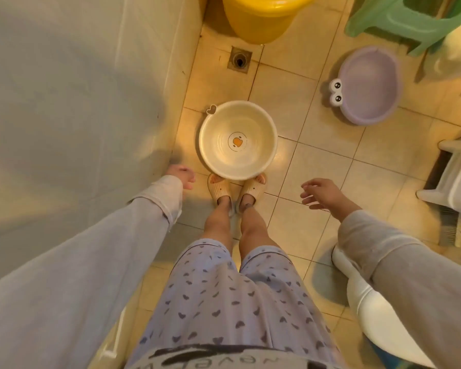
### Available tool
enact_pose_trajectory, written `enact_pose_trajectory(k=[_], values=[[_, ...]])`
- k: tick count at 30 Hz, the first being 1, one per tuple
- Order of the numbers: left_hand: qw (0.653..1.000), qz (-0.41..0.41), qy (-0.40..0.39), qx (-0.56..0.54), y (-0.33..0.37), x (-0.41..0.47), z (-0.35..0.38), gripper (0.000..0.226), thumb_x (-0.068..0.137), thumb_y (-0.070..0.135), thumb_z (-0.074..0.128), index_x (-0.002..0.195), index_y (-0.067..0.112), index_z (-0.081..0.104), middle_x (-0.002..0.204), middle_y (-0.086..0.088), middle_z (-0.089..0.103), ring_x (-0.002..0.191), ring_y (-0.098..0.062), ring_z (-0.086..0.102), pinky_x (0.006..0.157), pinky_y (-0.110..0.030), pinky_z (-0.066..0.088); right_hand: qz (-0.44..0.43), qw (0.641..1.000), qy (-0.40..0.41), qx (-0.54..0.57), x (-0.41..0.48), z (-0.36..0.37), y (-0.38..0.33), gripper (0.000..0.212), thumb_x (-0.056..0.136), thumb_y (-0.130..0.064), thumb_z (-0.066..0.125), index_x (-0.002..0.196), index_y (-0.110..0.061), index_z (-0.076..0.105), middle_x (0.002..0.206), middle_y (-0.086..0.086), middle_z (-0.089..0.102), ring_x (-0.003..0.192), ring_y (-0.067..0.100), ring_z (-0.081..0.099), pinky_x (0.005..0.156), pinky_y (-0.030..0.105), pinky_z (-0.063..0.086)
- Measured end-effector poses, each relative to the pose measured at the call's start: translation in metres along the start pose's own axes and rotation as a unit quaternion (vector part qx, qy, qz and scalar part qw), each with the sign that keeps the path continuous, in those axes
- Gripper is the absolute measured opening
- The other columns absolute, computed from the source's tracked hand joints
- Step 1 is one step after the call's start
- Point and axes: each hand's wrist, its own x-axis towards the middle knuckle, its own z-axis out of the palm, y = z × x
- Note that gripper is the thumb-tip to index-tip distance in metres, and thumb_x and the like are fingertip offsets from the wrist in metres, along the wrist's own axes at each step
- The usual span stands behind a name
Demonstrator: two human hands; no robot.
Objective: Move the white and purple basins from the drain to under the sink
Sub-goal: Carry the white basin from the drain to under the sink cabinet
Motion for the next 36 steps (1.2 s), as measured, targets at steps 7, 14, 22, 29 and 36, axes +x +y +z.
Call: enact_pose_trajectory(k=[7,14,22,29,36], values=[[1.0,0.002,-0.012,0.023,0.033,0.115,0.021,0.026,0.091,0.004,0.043,0.069,0.016,0.049,0.073,-0.008,0.05,0.055,-0.015,0.042,0.049,-0.022,0.033,0.015,0.999,-0.033,-0.034,0.115,0.017,-0.031,0.031,0.095,-0.01,0.043,0.12,0.004,0.055,0.097,0.017,0.058,0.078,0.026,0.057,0.061,0.029,0.045],[0.993,-0.002,0.027,0.113,0.04,0.261,0.059,0.033,0.088,0.011,0.047,0.117,-0.001,0.059,0.125,-0.024,0.06,0.116,-0.037,0.056,0.099,-0.044,0.045,0.007,0.998,0.026,-0.051,0.279,0.038,-0.046,0.031,0.091,-0.011,0.047,0.116,0.001,0.059,0.096,0.015,0.062,0.083,0.026,0.06,0.068,0.035,0.051],[0.984,-0.04,0.11,0.136,0.002,0.402,0.094,0.055,0.085,0.016,0.051,0.135,-0.001,0.038,0.136,-0.021,0.05,0.122,-0.038,0.05,0.096,-0.04,0.043,0.008,0.975,0.101,-0.199,0.418,0.074,-0.017,0.064,0.086,-0.018,0.057,0.142,-0.001,0.03,0.138,0.021,0.049,0.122,0.038,0.05,0.094,0.04,0.043],[0.988,-0.073,0.125,0.049,-0.024,0.434,0.109,0.056,0.084,0.015,0.051,0.136,0.003,0.035,0.136,-0.019,0.049,0.122,-0.037,0.049,0.1,-0.047,0.046,0.055,0.993,0.075,-0.074,0.447,0.088,0.019,0.053,0.087,-0.004,0.051,0.137,-0.007,0.035,0.134,0.021,0.048,0.117,0.039,0.053,0.087,0.045,0.052],[0.996,-0.051,0.074,0.03,-0.013,0.368,0.085,0.041,0.083,0.01,0.048,0.121,-0.005,0.053,0.113,-0.023,0.061,0.103,-0.036,0.061,0.094,-0.049,0.051,0.068,0.995,0.073,-0.024,0.378,0.051,0.012,0.044,0.085,0.0,0.051,0.129,-0.003,0.047,0.128,0.022,0.055,0.115,0.039,0.055,0.084,0.044,0.052]])
